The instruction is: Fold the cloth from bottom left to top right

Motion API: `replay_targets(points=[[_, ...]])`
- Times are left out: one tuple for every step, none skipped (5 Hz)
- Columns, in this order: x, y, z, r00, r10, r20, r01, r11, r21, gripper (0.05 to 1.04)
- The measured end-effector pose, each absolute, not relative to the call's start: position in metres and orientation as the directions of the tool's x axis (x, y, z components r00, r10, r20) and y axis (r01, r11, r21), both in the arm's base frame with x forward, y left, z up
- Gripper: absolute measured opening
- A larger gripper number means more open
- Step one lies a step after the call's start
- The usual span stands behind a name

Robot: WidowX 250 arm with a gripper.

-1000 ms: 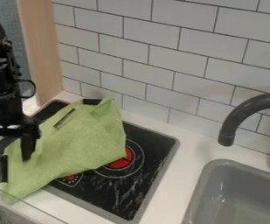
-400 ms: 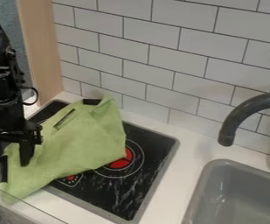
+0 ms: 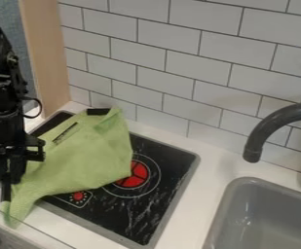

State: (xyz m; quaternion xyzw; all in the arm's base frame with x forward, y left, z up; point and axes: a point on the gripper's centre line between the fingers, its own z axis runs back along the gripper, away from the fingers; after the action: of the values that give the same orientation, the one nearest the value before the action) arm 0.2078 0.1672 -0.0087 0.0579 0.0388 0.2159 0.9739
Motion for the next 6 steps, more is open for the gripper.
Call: replay_targets(points=[[0.206, 0.164, -0.008, 0.905, 0.421, -0.065, -0.412, 0.903, 0.118, 0.102], [0.203, 0.159, -0.004, 0.908, 0.409, -0.094, -0.401, 0.912, 0.09, 0.055], [0.204, 0.156, 0.003, 0.914, 0.391, -0.11, -0.385, 0.92, 0.071, 0.051], [0.212, 0.154, 0.02, 0.929, 0.36, -0.086, -0.36, 0.933, 0.018, 0.051], [0.219, 0.146, 0.038, 0.938, 0.342, -0.052, -0.345, 0.938, -0.043, 0.051], [0.228, 0.14, 0.057, 0.94, 0.34, -0.019, -0.341, 0.936, -0.091, 0.051]])
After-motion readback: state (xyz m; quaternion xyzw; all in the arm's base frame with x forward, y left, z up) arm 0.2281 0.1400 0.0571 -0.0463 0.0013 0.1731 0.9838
